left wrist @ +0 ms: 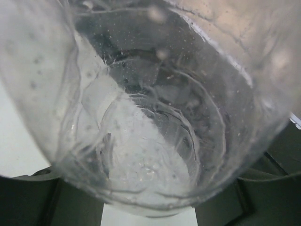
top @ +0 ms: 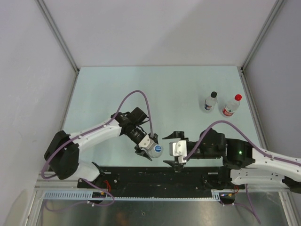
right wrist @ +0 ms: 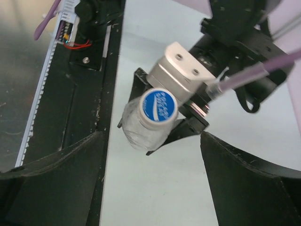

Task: Screw on the bottle caps
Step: Screw the bottle cap onto the plastic bottle.

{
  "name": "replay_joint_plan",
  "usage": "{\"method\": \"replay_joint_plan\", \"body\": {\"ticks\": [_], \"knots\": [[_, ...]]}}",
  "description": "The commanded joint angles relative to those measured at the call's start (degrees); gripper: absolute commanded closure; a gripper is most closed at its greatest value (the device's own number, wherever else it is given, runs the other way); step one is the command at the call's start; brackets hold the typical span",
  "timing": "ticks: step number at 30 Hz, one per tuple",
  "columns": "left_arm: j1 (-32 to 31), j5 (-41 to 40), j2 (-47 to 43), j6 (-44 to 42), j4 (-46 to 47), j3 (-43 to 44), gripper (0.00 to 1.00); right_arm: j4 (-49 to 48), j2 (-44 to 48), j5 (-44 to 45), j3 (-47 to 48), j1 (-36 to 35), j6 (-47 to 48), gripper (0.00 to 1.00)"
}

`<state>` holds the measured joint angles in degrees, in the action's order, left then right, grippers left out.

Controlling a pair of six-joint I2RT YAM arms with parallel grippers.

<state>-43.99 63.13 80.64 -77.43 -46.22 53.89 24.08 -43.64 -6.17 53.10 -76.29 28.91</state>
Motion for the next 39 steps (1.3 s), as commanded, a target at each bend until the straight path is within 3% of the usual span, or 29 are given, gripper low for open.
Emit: {"method": "replay_joint_plan", "body": {"ticks": [1, 6, 19, 26, 34, 39], "knots": [[-0.35, 1.01, 2.09, -4.19, -3.92, 2.80, 0.46, -3.05, -2.47, -5.90, 2.87, -0.16, 3.28, 0.14], [-0.64, 0.83, 3.34, -5.67, -5.47, 3.89, 0.46, -5.37, -3.59, -6.70, 3.01, -0.03, 3.20, 0.18], [-0.70, -0.51, 3.14, -7.71, -7.39, 4.55, 0.47, -5.28, -5.76, -6.69, 4.37, 0.65, -1.25, 0.49], [-0.67, -2.27, 3.04, -7.53, -7.80, 5.72, 0.47, -4.34, -6.29, -5.77, 4.83, 0.65, -2.95, 0.58], [-0.49, -3.94, 0.28, -8.31, -8.25, 6.86, 0.48, -1.47, -6.78, -1.06, 4.89, 0.58, -4.37, 0.59], [-0.12, -3.39, -0.05, -7.07, -8.34, 8.05, 0.48, -1.11, -6.92, 2.97, 4.86, 0.47, -6.01, 0.71]]}}
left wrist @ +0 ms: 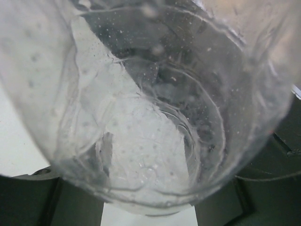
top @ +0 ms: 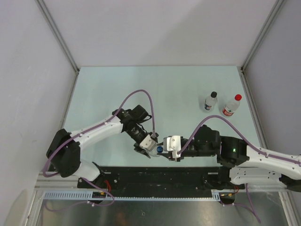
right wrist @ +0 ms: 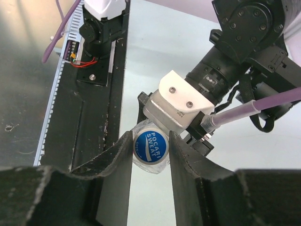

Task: Screw on the bottle caps
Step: Screw the bottle cap onto the plastic bottle.

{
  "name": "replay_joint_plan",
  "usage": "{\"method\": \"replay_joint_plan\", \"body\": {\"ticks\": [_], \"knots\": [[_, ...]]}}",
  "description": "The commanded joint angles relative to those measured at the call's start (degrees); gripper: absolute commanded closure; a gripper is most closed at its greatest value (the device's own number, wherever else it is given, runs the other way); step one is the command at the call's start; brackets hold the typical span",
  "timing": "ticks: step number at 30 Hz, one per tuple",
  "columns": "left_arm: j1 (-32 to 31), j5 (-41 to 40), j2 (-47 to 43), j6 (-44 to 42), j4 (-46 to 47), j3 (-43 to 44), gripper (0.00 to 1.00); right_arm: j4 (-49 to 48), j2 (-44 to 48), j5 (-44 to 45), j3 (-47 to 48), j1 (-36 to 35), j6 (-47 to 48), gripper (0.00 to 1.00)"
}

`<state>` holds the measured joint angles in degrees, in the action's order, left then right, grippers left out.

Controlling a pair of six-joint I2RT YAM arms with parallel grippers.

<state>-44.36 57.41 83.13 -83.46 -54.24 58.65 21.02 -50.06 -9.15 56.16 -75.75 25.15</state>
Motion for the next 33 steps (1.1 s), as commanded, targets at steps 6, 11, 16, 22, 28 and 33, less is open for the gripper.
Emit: {"method": "replay_joint_plan", "body": {"ticks": [6, 11, 16, 22, 28, 33], "knots": [[5.64, 8.47, -0.98, 3.53, -0.28, 8.82, 0.49, 1.95, -2.15, 20.22, 1.84, -0.04, -7.83, 0.81], [9.76, 11.17, 5.01, 11.49, -0.34, 17.85, 0.51, 1.23, -3.65, 30.27, 1.74, 0.38, -15.68, 0.85], [10.34, 11.62, 5.13, 8.79, -0.32, 20.21, 0.52, -0.18, -3.28, 32.49, 1.19, 5.90, -25.63, 0.87], [10.35, 14.72, 7.66, 9.95, -0.33, 24.79, 0.53, -0.86, -2.56, 35.49, 1.14, 10.33, -38.25, 0.88], [10.37, 19.03, 13.09, 12.98, -0.22, 31.67, 0.56, 0.15, -2.18, 38.67, 1.14, 11.08, -46.21, 0.89], [10.30, 21.43, 14.41, 13.15, 0.08, 33.42, 0.56, 1.64, -2.80, 42.16, 1.18, 11.69, -52.59, 0.85]]}}
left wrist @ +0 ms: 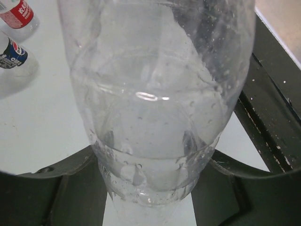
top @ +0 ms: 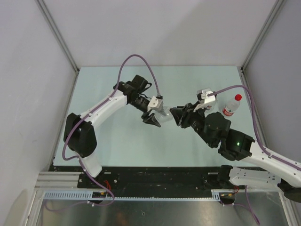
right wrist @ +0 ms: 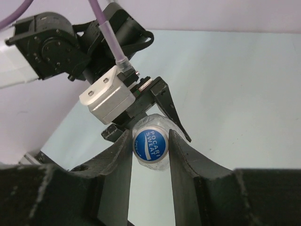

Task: Screw on the bottle caps
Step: Screw the bottle cap onto the plastic bottle.

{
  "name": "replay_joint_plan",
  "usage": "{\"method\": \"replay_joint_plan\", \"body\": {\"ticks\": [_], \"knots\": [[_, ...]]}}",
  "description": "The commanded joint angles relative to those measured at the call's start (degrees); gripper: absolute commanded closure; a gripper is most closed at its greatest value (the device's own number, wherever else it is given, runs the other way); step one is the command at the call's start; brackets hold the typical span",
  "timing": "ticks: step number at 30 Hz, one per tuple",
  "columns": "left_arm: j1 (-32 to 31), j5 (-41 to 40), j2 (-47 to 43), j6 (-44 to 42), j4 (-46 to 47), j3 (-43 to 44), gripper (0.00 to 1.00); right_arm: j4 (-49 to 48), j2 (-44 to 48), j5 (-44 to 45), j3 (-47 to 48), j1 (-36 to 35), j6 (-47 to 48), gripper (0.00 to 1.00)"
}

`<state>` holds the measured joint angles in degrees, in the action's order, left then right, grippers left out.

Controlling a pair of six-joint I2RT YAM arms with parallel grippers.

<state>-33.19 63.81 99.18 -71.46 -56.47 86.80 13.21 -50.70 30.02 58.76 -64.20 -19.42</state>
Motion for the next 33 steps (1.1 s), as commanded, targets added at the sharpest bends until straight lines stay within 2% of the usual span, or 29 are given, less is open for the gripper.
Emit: {"method": "replay_joint_plan", "body": {"ticks": [1, 5, 11, 13, 14, 15, 16, 17, 22, 26, 28, 33], "knots": [[-0.89, 14.90, -1.49, 1.28, 2.36, 5.24, 0.56, 9.37, -2.15, 3.01, -1.44, 0.14, -8.19, 0.83], [-0.91, 13.87, -1.32, 1.43, 2.43, 3.92, 0.56, 6.44, -1.15, 1.30, -1.47, -0.70, -3.16, 0.74], [-1.88, 11.25, -1.39, 0.83, 2.55, -0.49, 0.54, -2.54, -1.53, 1.81, -1.53, -6.10, 12.05, 0.61], [-2.05, 10.72, -1.69, 0.08, 2.58, -2.21, 0.53, -4.59, -1.54, 2.72, -1.47, -8.13, 16.10, 0.47], [-2.10, 10.46, -1.87, -0.31, 2.59, -3.02, 0.52, -5.56, -1.52, 3.40, -1.47, -9.09, 17.67, 0.35], [-2.21, 10.10, -1.97, -0.50, 2.59, -3.65, 0.52, -6.57, -1.52, 4.18, -1.46, -9.89, 19.38, 0.18], [-2.26, 9.89, -1.97, -0.64, 2.59, -4.14, 0.51, -7.56, -1.51, 4.75, -1.46, -10.59, 21.25, 0.09], [-2.33, 9.69, -1.97, -0.71, 2.59, -4.56, 0.51, -8.50, -1.51, 4.98, -1.46, -11.16, 22.97, 0.05], [-2.39, 9.76, -1.99, -1.25, 2.64, -6.20, 0.50, -10.05, -1.53, 6.09, -1.50, -12.31, 28.30, 0.01], [-2.49, 10.09, -3.28, -2.58, 2.63, -8.49, 0.51, -4.28, 1.65, 3.27, -1.51, -12.66, 30.04, 0.01], [-2.69, 10.12, -4.21, -3.74, 2.71, -10.49, 0.51, 0.86, 4.66, -2.08, -1.62, -12.69, 32.64, 0.01], [-5.25, 6.67, -6.49, -7.11, 2.62, -16.34, 0.50, 13.06, 11.80, -22.73, -3.19, -12.63, 42.52, 0.03]]}}
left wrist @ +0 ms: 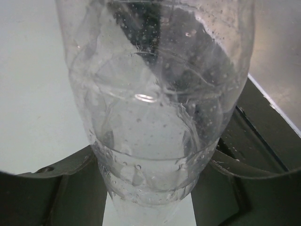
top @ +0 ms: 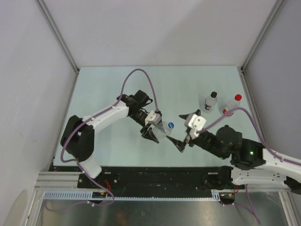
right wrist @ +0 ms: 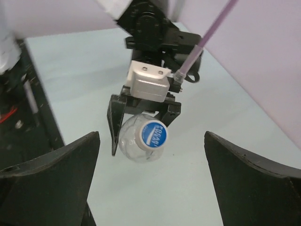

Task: Screw on the bottle caps
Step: Screw the bottle cap onto the plastic bottle.

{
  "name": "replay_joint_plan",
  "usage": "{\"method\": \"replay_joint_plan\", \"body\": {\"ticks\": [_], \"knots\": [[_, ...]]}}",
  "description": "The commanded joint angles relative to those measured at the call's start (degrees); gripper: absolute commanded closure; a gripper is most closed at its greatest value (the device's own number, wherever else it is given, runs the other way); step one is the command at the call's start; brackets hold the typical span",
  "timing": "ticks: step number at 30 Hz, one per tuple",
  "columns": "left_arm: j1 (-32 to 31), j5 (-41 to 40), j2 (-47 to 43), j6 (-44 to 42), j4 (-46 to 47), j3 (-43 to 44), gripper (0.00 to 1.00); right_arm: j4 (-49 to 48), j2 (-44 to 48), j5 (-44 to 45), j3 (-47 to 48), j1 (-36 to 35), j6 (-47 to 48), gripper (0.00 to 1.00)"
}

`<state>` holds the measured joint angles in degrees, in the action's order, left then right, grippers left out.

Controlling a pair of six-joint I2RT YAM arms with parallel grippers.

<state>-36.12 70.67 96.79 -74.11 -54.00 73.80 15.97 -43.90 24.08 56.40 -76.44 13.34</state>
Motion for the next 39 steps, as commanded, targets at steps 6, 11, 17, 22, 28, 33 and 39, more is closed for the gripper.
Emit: {"method": "replay_joint_plan", "body": {"ticks": [6, 11, 17, 22, 28, 33, 39], "knots": [[-5.94, -3.64, -7.99, -8.59, -0.26, -9.28, 0.54, 18.44, 5.97, -30.44, -1.05, -0.46, 16.17, 0.06], [-6.88, -4.22, -8.50, -10.16, -0.57, -10.96, 0.54, 19.70, 2.94, -35.57, -1.08, -0.46, 17.81, 0.10], [-7.26, -4.80, -7.66, -10.72, -1.30, -10.81, 0.54, 16.95, 0.84, -32.68, -1.08, -0.45, 17.84, 0.16], [-7.36, -5.09, -7.52, -11.55, -1.99, -10.79, 0.54, 14.53, 0.70, -30.94, -1.05, -0.44, 18.29, 0.19], [-7.50, -5.51, -7.70, -12.17, -2.60, -10.78, 0.54, 12.71, -0.17, -31.37, -1.03, -0.45, 18.74, 0.25], [-7.54, -5.80, -7.21, -12.12, -2.81, -10.64, 0.54, 11.90, -0.27, -30.60, -1.03, -0.46, 18.57, 0.36], [-7.50, -5.46, -6.96, -11.94, -2.98, -10.36, 0.54, 12.95, -0.73, -29.66, -1.03, -0.39, 16.29, 0.54]]}}
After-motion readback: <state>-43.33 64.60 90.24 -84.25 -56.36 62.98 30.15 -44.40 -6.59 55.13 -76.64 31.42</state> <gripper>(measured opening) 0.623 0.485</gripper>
